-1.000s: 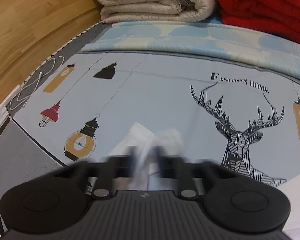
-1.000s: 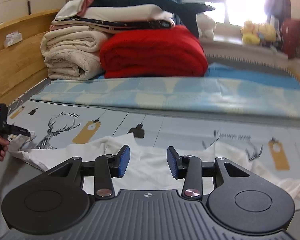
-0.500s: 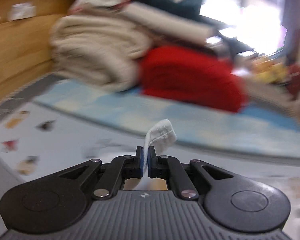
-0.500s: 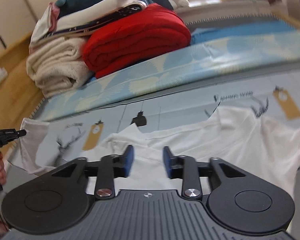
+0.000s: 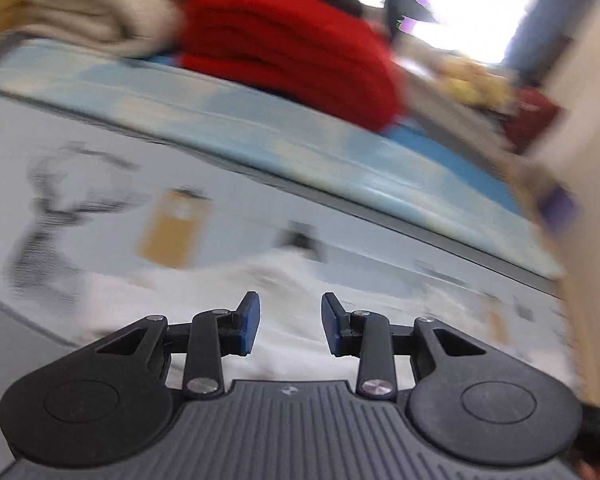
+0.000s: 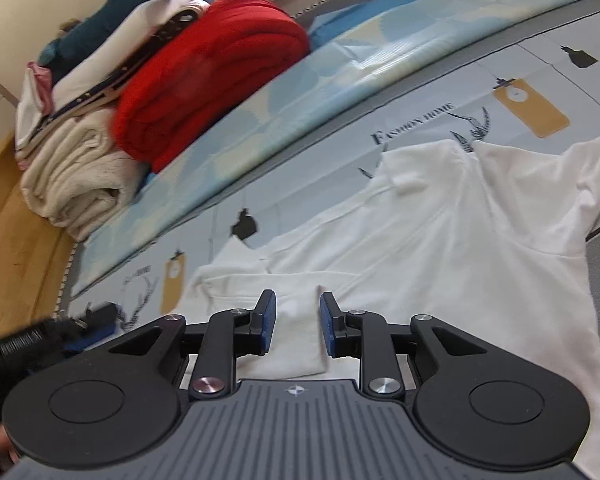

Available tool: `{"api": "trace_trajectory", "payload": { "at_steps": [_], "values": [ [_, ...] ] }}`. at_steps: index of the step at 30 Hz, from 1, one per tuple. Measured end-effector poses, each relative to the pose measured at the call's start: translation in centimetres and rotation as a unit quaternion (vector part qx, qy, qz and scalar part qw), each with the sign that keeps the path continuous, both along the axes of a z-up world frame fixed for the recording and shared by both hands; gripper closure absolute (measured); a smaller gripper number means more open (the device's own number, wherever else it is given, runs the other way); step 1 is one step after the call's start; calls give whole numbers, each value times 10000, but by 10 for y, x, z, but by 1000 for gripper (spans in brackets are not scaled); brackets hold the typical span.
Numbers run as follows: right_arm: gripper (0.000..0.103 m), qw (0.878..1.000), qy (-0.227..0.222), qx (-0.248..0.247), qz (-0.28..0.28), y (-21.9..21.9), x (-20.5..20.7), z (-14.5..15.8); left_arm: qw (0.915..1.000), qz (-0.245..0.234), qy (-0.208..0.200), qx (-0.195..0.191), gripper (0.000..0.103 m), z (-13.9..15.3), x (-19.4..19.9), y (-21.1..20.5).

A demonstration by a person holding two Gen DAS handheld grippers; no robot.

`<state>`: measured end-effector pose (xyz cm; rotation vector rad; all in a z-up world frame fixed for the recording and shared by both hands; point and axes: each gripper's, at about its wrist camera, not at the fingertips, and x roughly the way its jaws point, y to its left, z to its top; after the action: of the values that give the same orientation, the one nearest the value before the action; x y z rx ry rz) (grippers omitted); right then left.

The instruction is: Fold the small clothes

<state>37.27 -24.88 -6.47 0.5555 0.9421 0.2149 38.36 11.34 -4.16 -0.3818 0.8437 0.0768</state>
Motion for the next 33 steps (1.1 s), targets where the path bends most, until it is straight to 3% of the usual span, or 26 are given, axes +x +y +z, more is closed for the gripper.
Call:
{"api": "trace_trajectory", "payload": {
  "at_steps": [3, 9, 19, 20, 23, 26, 29, 33],
  "values": [
    [76, 9998, 206, -20, -56, 4, 9, -13, 9958, 639, 335, 557, 65, -6, 10, 19],
    [76, 9967, 786, -63, 183, 43, 27, -51, 9894, 1333, 472, 333, 65, -5, 5, 66],
    [70, 9899, 1183, -664, 419, 83, 37, -91, 9829, 1767, 515, 101, 65, -3, 1, 121],
    [72, 9899, 1135, -731, 428, 85, 36, -91, 9828, 1769, 513, 114, 65, -2, 1, 123],
    [98, 9907, 913, -892, 469, 90, 38, -85, 9819, 1817, 514, 129, 65, -2, -1, 128],
    [100, 9940, 511, -820, 510, 88, 37, -62, 9809, 1866, 531, 129, 65, -2, -2, 132],
    [100, 9939, -270, -854, 642, 84, 35, -25, 9813, 1843, 540, 131, 65, -2, -1, 131],
    [100, 9908, -1088, -749, 285, 48, 28, 24, 9829, 1748, 557, 134, 65, -3, 0, 125]
  ]
}}
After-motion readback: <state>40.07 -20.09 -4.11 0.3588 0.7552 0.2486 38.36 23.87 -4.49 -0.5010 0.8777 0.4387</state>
